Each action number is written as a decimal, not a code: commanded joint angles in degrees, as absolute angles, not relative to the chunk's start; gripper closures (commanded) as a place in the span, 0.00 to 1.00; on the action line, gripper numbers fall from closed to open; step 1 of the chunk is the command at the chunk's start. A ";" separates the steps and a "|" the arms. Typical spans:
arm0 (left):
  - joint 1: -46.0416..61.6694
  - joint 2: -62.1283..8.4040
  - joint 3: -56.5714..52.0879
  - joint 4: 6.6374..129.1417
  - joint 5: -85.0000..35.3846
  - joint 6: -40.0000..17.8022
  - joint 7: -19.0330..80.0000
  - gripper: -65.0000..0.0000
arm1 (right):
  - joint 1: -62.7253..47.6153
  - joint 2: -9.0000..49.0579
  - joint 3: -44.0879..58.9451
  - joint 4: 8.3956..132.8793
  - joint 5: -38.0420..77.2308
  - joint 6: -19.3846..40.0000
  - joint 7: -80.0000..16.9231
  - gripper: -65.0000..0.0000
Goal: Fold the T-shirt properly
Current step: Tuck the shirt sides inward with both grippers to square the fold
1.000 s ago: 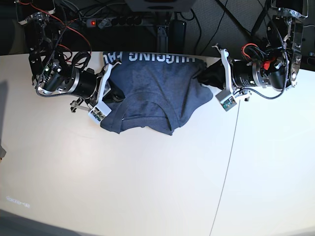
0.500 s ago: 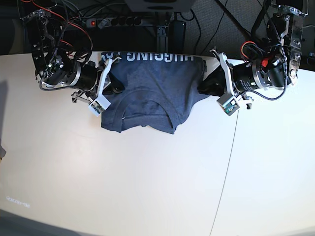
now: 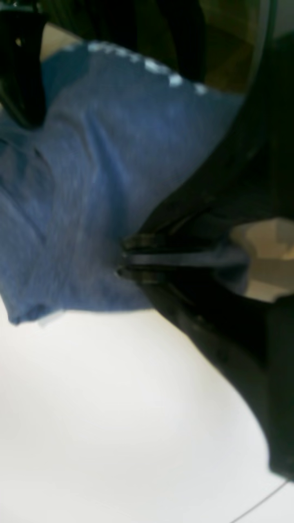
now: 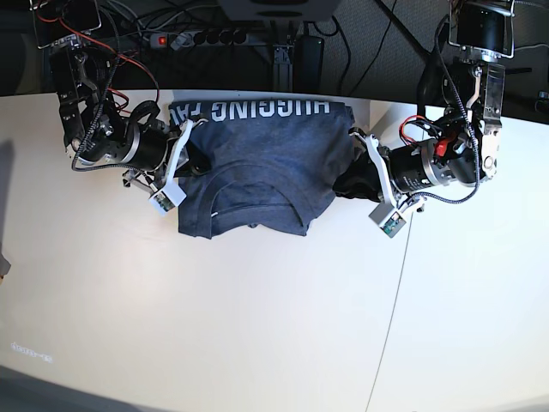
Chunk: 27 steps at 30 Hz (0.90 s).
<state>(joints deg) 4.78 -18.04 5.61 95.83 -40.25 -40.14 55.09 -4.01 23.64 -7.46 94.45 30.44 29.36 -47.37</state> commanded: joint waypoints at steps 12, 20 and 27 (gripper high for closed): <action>-3.03 -18.28 5.17 91.46 -45.65 -40.00 57.32 0.92 | 2.48 23.92 -7.11 89.49 29.91 32.99 -46.89 1.00; 0.23 -17.93 6.81 96.73 -51.51 -40.00 61.98 0.92 | 2.22 23.94 -7.11 89.45 29.78 32.99 -46.92 1.00; 1.41 -17.93 17.10 96.92 -50.19 -40.00 61.82 0.92 | 2.20 23.92 -7.11 89.45 29.80 32.99 -46.89 1.00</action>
<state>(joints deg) 2.07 -17.78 17.45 95.90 -49.15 -40.14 62.59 1.58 23.31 -7.46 88.86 30.04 29.36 -46.94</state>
